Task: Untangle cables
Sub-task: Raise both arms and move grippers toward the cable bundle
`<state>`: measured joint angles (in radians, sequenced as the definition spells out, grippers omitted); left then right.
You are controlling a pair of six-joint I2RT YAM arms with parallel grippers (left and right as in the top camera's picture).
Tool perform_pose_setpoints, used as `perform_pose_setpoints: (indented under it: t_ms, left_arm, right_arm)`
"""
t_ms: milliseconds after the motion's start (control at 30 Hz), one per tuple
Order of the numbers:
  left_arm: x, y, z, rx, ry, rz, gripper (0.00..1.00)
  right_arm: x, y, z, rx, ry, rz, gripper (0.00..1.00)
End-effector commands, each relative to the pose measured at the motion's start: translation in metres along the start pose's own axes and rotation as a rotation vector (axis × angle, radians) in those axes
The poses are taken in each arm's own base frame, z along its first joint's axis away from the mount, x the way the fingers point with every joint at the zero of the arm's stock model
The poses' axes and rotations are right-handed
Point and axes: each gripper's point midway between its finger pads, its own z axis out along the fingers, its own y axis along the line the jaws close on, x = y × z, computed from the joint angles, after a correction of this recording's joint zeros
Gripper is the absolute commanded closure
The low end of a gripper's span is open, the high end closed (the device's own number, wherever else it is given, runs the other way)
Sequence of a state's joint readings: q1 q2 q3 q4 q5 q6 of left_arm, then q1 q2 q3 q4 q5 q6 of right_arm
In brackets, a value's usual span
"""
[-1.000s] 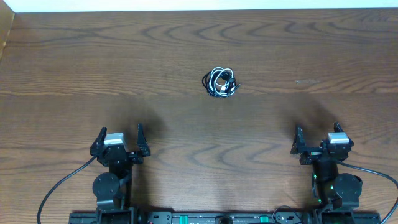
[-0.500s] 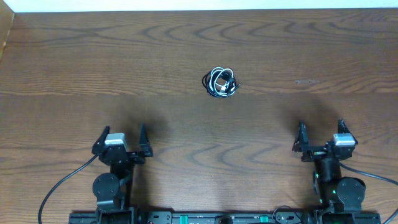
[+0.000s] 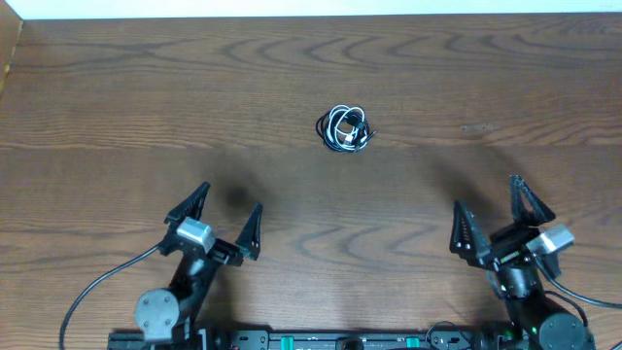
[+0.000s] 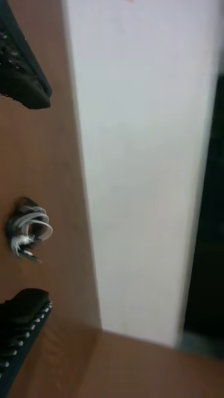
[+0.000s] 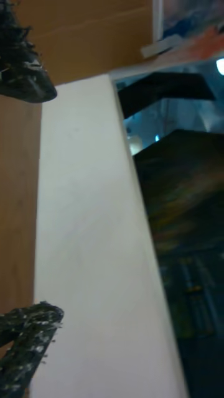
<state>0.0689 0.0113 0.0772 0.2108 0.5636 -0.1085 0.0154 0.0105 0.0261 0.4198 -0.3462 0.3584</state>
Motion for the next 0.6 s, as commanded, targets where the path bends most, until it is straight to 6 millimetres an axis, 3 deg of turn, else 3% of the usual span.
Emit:
perform_pose_setpoints:
  t_ms: [0,100,200,367,500,567]
  left_arm:
    - [-0.081,-0.030,-0.009,0.084,-0.132,0.078,0.03]
    - [-0.120,-0.036,-0.010,0.073,-0.107,0.078,0.02]
    - [-0.136,-0.033,0.000,0.049,0.039,0.016,0.02]
    - [-0.127,-0.019,0.022,0.011,0.422,-0.092,0.02]
    - [-0.113,-0.009,0.038,0.003,0.702,-0.239,0.02]
    - [-0.110,-0.015,0.049,0.065,0.791,-0.333,0.02]
  right_arm:
    - [-0.035,0.015,0.004,-0.025,-0.028,-0.120,0.01]
    - [-0.057,0.013,0.010,0.037,0.053,-0.173,0.01]
    - [-0.072,0.014,0.018,0.073,0.186,-0.200,0.01]
    - [-0.070,0.010,0.039,0.096,0.509,-0.152,0.01]
    - [-0.042,0.009,0.058,0.033,0.809,-0.061,0.01]
    - [-0.028,0.015,0.069,-0.043,0.911,0.020,0.01]
